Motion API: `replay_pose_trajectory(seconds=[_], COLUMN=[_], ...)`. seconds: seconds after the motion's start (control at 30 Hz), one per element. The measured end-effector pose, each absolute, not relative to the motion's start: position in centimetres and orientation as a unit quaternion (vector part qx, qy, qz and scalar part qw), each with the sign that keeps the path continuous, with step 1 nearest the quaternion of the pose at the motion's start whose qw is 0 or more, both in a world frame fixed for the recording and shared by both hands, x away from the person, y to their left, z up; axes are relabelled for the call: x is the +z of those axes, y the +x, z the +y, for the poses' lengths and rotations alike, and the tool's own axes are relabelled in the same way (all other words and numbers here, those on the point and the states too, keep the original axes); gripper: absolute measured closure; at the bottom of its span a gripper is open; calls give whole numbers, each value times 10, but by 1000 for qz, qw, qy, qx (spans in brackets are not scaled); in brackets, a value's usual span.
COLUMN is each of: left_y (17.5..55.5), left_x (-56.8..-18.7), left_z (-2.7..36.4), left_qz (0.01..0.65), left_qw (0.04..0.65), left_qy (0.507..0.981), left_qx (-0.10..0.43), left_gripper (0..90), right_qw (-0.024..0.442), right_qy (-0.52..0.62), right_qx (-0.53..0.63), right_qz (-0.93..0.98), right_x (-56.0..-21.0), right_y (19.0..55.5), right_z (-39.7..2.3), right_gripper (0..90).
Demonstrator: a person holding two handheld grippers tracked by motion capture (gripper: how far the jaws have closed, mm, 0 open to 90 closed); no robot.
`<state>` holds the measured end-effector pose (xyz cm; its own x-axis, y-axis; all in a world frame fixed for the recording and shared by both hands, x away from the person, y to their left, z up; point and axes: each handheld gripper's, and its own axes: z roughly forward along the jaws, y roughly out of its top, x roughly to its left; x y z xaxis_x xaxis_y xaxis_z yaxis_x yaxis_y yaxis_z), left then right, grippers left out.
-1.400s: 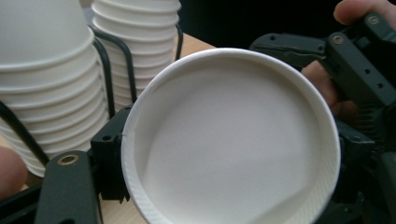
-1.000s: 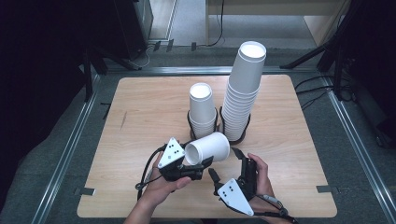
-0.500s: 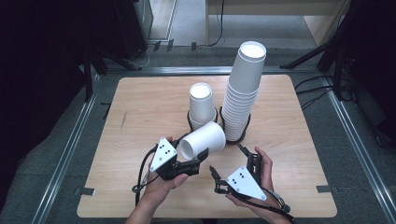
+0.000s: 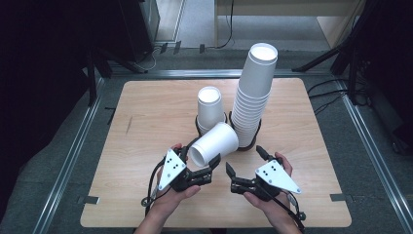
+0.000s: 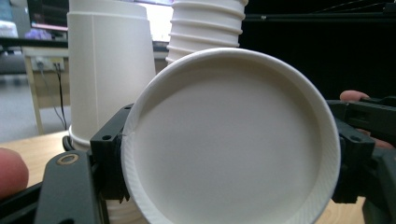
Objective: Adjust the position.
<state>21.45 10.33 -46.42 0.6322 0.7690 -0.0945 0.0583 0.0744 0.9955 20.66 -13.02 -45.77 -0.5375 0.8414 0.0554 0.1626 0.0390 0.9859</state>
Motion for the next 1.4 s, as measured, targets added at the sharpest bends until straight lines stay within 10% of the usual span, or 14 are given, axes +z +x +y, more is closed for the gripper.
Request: replay_pose_trajectory(seconds=[1.4], left_y=[214], left_x=[-472], left_z=[94], left_qz=[325], left_qw=[670], left_qy=[606], left_qx=[279], left_gripper=[220], right_qw=[-37], right_qy=[644], right_qx=[648], right_qz=[404], right_x=[-451], right_y=[216], right_z=[-117], right_gripper=[3])
